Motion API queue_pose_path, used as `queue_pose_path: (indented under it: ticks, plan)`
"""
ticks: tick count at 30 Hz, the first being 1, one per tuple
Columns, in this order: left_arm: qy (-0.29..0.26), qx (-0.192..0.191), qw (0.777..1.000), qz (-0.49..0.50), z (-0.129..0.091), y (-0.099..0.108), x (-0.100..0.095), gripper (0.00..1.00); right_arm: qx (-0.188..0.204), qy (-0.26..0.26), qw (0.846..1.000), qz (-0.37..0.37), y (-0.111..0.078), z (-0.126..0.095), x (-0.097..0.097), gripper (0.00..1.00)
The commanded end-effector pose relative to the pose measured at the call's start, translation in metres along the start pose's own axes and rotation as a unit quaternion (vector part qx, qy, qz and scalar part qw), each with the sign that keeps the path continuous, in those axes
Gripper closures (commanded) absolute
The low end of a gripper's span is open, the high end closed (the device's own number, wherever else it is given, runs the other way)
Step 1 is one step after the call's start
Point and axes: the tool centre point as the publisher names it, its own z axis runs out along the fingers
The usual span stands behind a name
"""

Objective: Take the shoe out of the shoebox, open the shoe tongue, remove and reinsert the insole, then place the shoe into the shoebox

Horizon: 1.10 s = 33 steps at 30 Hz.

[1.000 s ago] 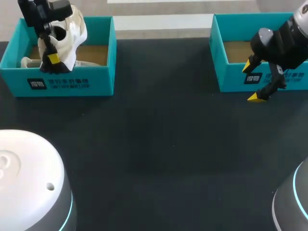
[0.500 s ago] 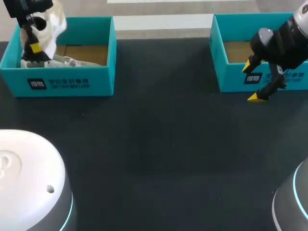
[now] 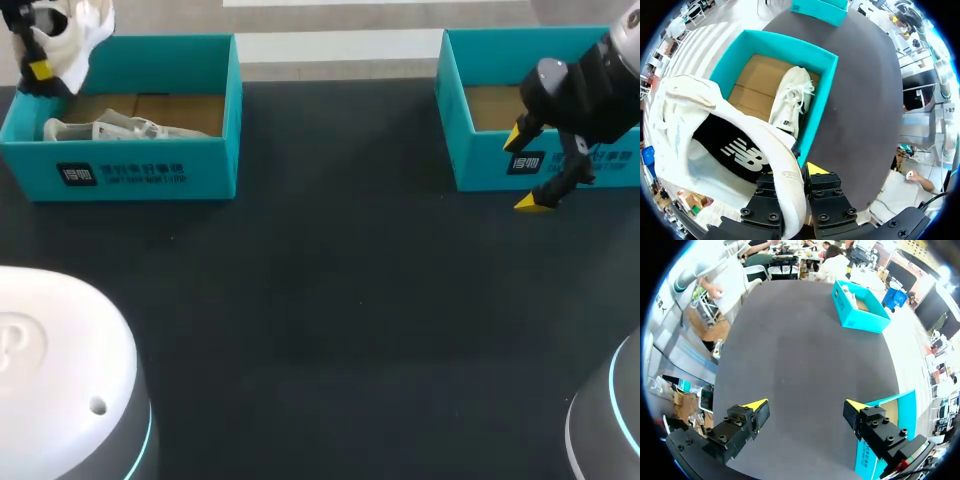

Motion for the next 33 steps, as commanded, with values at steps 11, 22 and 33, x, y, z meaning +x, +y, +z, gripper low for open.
queue_pose_path:
  ticks: [11, 22, 33]
  plan:
    - [0.042, -0.016, 0.999, 0.009, -0.010, -0.011, -0.083, 1.00, 0.002, 0.002, 1.000, 0.001, 0.001, 0.001, -0.002, 0.00]
    - [0.046, -0.013, 0.999, -0.012, -0.008, -0.012, -0.087, 1.00, 0.002, 0.002, 1.000, 0.001, 0.001, 0.001, -0.002, 0.00]
    - [0.016, -0.047, 0.981, 0.185, -0.008, 0.002, -0.083, 1.00, 0.002, 0.002, 1.000, 0.001, 0.001, 0.001, -0.002, 0.00]
